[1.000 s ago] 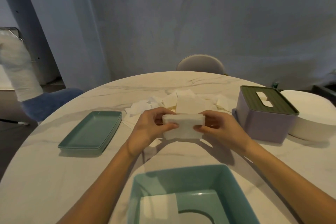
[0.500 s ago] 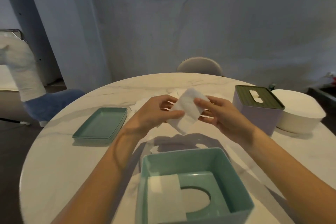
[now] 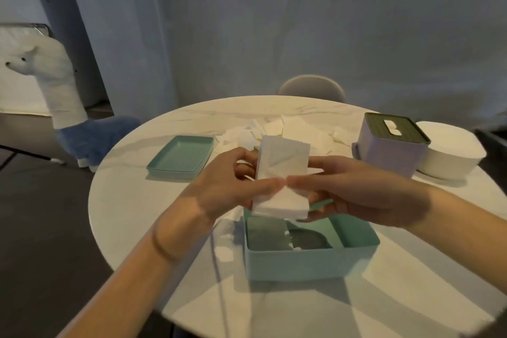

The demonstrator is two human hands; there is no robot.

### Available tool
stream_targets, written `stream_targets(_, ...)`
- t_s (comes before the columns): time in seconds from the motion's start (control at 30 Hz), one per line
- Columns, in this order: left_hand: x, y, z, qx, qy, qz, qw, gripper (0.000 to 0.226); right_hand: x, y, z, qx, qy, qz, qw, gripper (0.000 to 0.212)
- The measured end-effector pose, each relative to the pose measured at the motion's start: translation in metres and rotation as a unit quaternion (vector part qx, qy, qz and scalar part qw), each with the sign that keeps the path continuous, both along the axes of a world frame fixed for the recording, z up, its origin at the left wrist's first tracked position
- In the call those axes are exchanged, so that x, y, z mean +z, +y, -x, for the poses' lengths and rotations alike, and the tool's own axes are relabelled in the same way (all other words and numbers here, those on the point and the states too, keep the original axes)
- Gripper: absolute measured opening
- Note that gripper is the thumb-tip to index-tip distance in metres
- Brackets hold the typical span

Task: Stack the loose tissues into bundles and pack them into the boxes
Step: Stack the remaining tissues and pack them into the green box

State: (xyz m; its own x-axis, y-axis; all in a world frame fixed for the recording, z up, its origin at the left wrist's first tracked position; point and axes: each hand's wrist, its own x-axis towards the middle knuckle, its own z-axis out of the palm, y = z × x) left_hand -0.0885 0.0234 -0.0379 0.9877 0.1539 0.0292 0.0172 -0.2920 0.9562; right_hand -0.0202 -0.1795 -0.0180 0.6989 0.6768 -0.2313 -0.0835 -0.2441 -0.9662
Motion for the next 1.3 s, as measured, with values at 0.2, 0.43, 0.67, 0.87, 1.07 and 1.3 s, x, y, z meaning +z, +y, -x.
stream_targets(0.2,-0.015,0.013,0.016,0.088,-0.009,-0.134,0.987,0.053,-0.007,0.001,0.013,0.051,-0.003,0.157,0.986,0.026)
stream_targets(0.43,-0.034,0.021,0.018,0.071,-0.015,-0.171,0.982,0.045,-0.020,0.018,0.016,0.039,-0.106,0.311,0.944,0.039)
stream_targets(0.67,-0.040,0.021,0.012,0.028,-0.001,-0.144,0.989,0.035,-0.015,0.010,0.014,0.082,-0.231,0.383,0.891,0.043)
stream_targets(0.87,-0.047,0.020,0.003,0.014,0.001,-0.119,0.993,0.028,-0.027,0.013,0.010,0.132,-0.287,0.361,0.877,0.033)
stream_targets(1.07,-0.033,0.041,-0.032,0.060,0.008,-0.135,0.989,0.035,0.015,0.009,-0.027,0.167,-0.220,0.336,0.900,0.028)
stream_targets(1.3,-0.042,0.053,-0.137,0.248,-0.058,0.009,0.967,0.019,0.008,0.081,-0.117,0.032,-0.478,0.277,0.833,0.035)
